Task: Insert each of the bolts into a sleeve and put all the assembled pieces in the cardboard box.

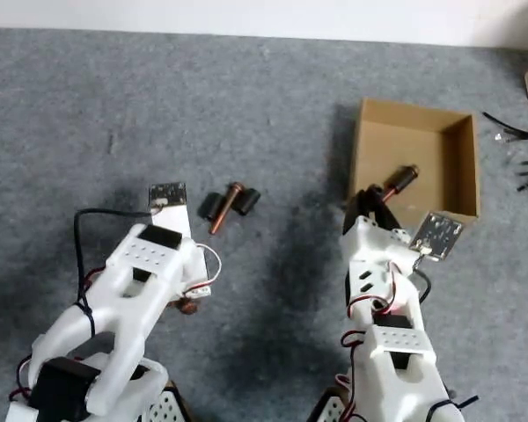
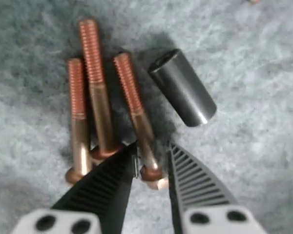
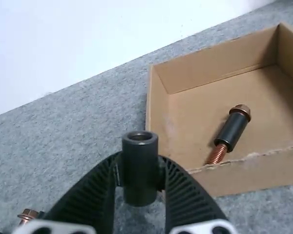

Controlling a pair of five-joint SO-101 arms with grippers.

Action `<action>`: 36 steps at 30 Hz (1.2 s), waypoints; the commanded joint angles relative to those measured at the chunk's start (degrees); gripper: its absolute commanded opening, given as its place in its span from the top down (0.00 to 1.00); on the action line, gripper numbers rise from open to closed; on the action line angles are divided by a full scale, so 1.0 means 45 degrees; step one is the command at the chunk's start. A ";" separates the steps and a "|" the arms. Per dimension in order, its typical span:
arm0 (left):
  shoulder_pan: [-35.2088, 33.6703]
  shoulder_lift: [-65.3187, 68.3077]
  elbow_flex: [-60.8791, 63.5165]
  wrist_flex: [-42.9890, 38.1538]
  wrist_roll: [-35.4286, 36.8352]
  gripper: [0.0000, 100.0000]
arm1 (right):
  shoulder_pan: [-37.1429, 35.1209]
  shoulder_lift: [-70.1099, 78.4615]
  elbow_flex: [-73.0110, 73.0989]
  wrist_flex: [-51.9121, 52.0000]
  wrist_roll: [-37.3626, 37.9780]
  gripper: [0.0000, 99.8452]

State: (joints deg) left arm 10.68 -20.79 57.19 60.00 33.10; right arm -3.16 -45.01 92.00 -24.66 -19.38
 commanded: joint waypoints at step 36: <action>-0.7687 -0.6457 -0.1592 0.0352 -2.4928 0.99 | -0.0010 -0.0049 -0.0088 -0.0342 -0.0098 1.00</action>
State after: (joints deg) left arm -16.66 -50.15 49.01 63.34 -57.27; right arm -3.16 -45.01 92.00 -24.66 -19.38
